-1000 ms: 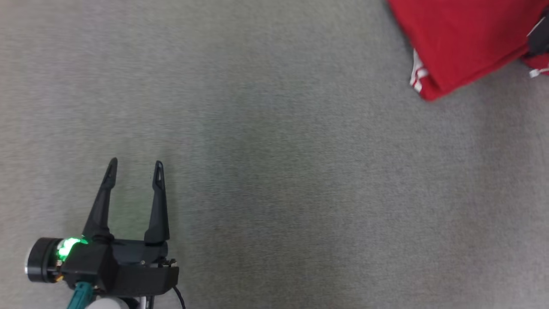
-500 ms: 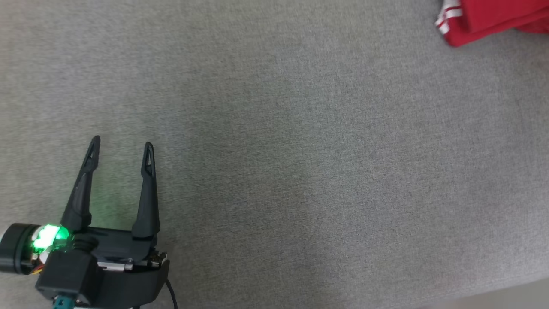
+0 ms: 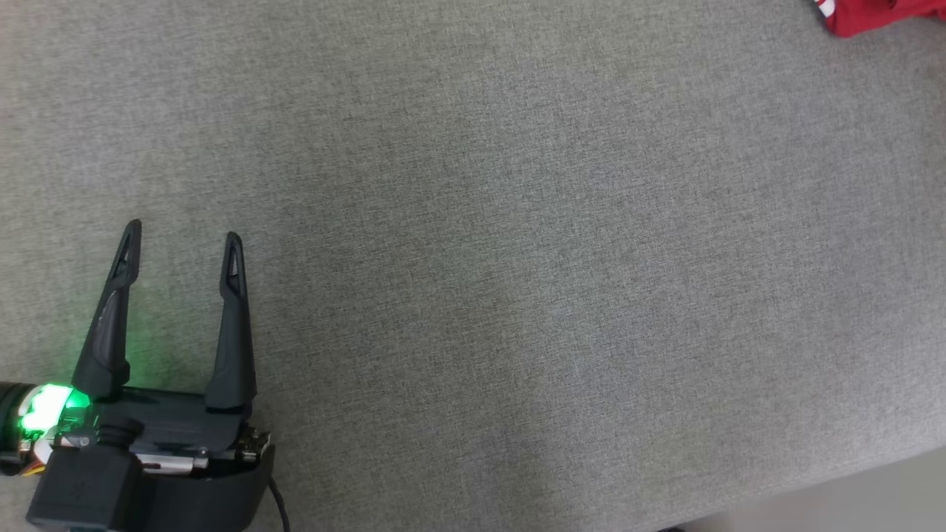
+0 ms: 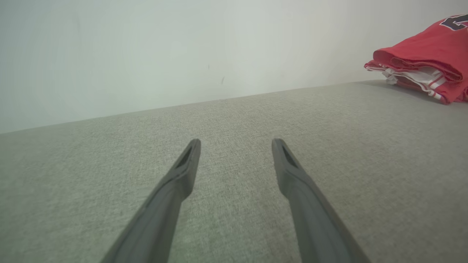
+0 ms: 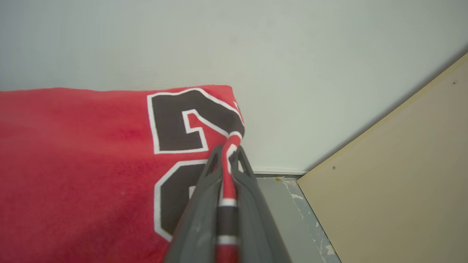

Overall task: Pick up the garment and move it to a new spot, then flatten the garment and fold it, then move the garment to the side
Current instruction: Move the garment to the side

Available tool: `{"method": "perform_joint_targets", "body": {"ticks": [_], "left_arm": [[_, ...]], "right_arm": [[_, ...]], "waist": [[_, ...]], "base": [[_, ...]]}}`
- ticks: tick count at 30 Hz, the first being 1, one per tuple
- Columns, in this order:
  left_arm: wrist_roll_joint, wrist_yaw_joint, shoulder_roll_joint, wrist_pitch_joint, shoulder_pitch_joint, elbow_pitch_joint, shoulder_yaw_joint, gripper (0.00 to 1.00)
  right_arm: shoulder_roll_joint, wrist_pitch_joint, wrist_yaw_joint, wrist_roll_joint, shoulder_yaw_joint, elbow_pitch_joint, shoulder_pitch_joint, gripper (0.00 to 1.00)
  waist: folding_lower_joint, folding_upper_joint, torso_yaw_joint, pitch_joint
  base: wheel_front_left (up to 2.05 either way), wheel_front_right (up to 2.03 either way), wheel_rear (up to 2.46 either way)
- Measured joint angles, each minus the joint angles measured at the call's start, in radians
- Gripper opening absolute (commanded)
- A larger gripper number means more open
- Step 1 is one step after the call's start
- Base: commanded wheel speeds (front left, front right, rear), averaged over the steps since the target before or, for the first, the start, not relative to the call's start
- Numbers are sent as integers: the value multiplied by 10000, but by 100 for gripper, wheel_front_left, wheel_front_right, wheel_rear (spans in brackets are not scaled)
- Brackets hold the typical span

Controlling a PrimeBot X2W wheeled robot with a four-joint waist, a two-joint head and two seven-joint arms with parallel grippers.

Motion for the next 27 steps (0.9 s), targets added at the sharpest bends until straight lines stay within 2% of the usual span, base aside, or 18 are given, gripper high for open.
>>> {"method": "perform_joint_targets", "body": {"ticks": [1, 2, 3, 4, 10, 18, 22, 27], "left_arm": [[-2, 0, 12, 0, -3, -15, 0, 100], [-4, 0, 27, 0, -4, -33, 2, 100], [-4, 4, 40, 0, -5, -40, 10, 100], [-6, 12, 52, 0, -5, -42, 17, 100], [-81, 88, 75, -2, 15, 65, 102, 100], [-339, 150, 2, -12, 189, 1070, 399, 100], [-433, 186, -180, -8, 448, 1597, 550, 100], [-564, 211, -403, 0, 893, 2236, 788, 100]], "right_arm": [[12, 0, 0, -59, 6, 44, -22, 0], [31, -2, 0, -140, -4, 81, -27, 43], [69, -2, 0, -192, -33, 111, -27, 95], [130, -6, 0, -263, -52, 132, -28, 100], [422, -58, 0, -732, -278, 221, -44, 100], [871, -134, 0, -1241, -823, -52, 69, 100], [1129, -148, 0, -1313, -1214, -1041, 733, 100], [1530, -150, 0, -1116, -1676, -2692, 2426, 100]], "waist": [[-1, 0, -26, 33], [-1, 0, -46, 63], [-1, -1, -63, 88], [0, 0, -81, 106], [-1, 0, -106, 49], [0, -1, -81, -519], [0, -1, -18, -1050], [-1, -2, 102, -1921]], "base": [[0, 0, 0], [0, 0, 0], [0, 0, 0], [0, 0, 0], [0, 0, 0], [0, 0, 0], [0, 0, 0], [0, 0, 0]]}}
